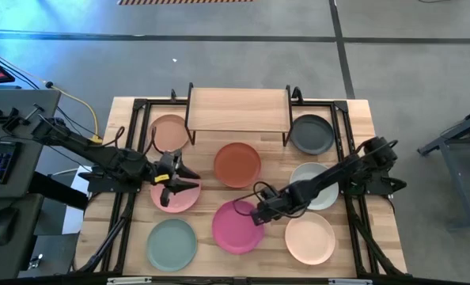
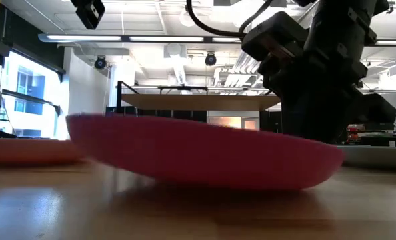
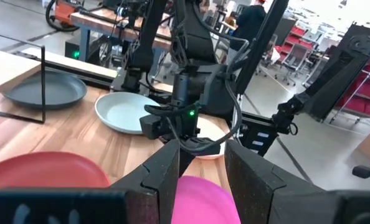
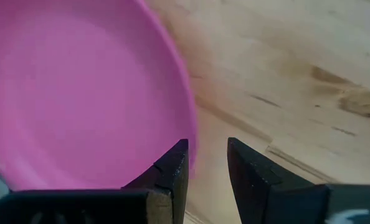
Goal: Place and stack plates onto a shelf
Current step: Put the pink plate on the shelf
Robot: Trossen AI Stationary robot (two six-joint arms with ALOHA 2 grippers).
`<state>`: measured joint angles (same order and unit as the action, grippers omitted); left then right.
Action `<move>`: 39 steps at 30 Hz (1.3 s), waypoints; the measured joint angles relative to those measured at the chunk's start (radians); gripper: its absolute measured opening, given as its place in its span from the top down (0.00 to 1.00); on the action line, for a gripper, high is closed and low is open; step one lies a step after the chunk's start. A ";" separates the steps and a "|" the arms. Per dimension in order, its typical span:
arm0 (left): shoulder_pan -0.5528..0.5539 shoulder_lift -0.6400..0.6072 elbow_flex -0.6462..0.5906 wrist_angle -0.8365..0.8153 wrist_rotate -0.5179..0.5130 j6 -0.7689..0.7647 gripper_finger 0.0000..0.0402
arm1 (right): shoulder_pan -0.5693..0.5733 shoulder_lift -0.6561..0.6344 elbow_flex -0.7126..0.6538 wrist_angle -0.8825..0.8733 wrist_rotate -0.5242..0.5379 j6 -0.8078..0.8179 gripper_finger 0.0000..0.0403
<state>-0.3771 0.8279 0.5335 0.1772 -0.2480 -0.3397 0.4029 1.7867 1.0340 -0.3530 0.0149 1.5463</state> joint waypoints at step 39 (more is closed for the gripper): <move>-0.218 0.508 0.000 0.101 -0.008 -0.372 0.71 | -0.011 0.000 -0.001 0.036 0.036 -0.037 0.77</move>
<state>-0.5949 1.3359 0.5331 0.2779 -0.2561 -0.7118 0.3923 1.7870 1.0328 -0.3168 0.0505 1.5093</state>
